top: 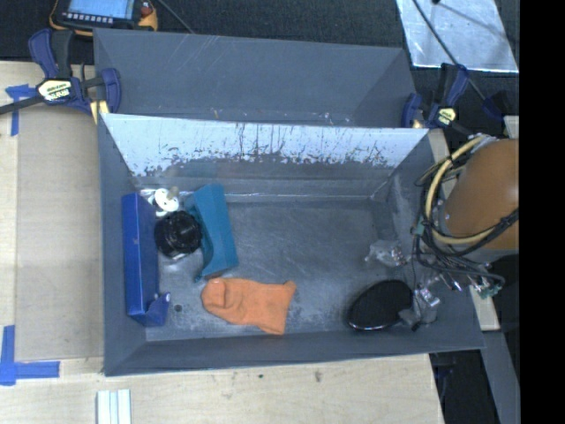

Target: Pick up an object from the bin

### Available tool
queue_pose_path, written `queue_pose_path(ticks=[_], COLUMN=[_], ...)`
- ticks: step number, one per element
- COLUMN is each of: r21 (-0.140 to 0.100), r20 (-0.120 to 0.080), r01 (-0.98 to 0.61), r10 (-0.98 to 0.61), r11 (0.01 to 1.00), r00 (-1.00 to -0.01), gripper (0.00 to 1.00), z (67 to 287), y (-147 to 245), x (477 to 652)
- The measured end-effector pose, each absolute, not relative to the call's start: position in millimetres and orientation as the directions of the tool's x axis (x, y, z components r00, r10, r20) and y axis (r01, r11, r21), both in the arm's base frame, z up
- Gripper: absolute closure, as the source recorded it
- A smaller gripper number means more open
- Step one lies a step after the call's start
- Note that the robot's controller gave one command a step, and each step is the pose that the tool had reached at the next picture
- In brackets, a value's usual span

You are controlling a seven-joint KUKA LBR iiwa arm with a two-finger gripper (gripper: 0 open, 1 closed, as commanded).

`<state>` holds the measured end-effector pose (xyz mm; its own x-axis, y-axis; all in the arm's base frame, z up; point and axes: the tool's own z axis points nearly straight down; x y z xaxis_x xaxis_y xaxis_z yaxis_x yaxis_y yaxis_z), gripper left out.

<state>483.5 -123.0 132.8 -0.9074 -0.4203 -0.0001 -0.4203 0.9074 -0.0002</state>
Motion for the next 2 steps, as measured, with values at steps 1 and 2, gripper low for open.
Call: queue_pose_path(ticks=[1, 2], r21=[0.0, 0.001], r20=[0.01, 0.01], r01=[-0.445, -0.597], r10=[-0.445, -0.597], r11=[0.895, 0.802], r00=[-0.895, -0.802], gripper=[0.0, 1.0], z=[71.1, 73.6], y=[-131.1, -132.7], x=[493.5, 506.8])
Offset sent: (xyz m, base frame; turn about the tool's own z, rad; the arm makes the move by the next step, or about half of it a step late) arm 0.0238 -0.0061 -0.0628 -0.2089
